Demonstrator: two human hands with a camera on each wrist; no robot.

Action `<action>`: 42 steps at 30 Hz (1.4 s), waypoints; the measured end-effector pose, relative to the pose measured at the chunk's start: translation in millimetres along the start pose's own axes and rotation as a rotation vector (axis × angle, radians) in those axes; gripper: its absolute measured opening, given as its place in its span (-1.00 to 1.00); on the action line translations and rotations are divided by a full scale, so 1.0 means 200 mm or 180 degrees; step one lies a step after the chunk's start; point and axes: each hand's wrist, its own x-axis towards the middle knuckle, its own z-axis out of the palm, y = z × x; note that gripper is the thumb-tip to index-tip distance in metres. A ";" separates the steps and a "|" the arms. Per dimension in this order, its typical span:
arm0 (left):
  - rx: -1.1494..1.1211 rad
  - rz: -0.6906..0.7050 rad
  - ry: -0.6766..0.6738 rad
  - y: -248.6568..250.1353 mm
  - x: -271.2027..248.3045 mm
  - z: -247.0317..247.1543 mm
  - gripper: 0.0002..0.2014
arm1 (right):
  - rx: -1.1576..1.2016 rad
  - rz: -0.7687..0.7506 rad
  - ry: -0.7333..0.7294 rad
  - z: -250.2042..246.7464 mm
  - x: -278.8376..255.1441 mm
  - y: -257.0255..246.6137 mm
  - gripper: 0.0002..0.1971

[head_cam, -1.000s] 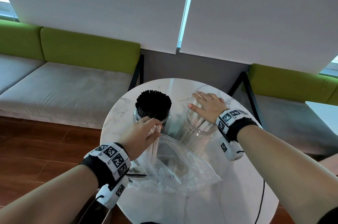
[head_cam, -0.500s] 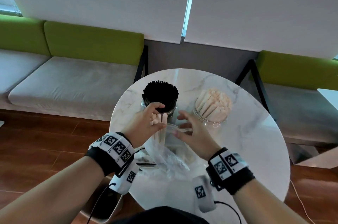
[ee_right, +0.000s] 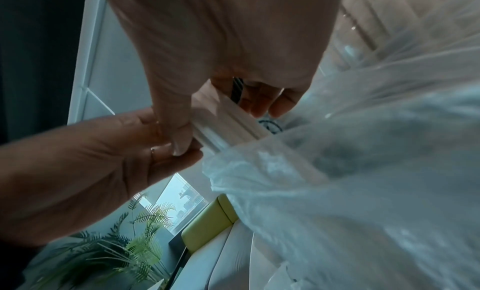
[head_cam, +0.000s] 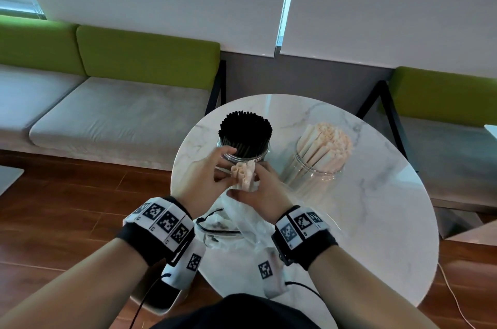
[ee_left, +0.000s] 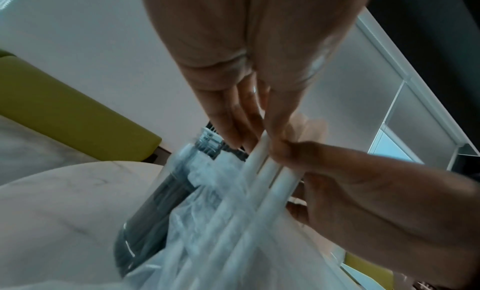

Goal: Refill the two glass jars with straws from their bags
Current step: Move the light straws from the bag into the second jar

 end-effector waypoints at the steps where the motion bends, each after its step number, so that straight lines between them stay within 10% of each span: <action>1: -0.0232 -0.0095 0.0037 0.01 -0.01 0.01 -0.49 | 0.0011 -0.0048 0.0048 0.02 0.01 -0.01 -0.57; 5: -0.0528 -0.0028 0.0181 0.00 -0.04 0.04 -0.64 | 0.0795 0.0033 0.0184 0.05 0.01 -0.01 -0.82; 10: 0.1059 0.0214 0.0319 -0.08 -0.07 0.06 -0.87 | 0.1157 0.0199 0.0380 0.00 0.01 0.01 -0.92; 17: 0.1419 -0.0411 -0.0633 -0.15 -0.07 0.11 -0.31 | 0.1245 -0.0282 0.1140 -0.26 -0.11 0.01 -0.83; 26: 0.1441 -0.0524 -0.0636 -0.18 -0.07 0.17 -0.18 | 0.0988 0.0938 0.0925 -0.17 -0.22 0.37 -0.88; 35: 0.1707 -0.0432 -0.0882 -0.05 -0.07 0.06 -0.46 | 0.1719 0.0006 0.1305 -0.51 -0.22 0.03 -0.77; 42: 0.1434 0.0243 -0.0141 0.18 -0.01 0.03 -0.64 | 0.2135 -0.0475 0.1597 -0.78 -0.12 -0.13 -0.67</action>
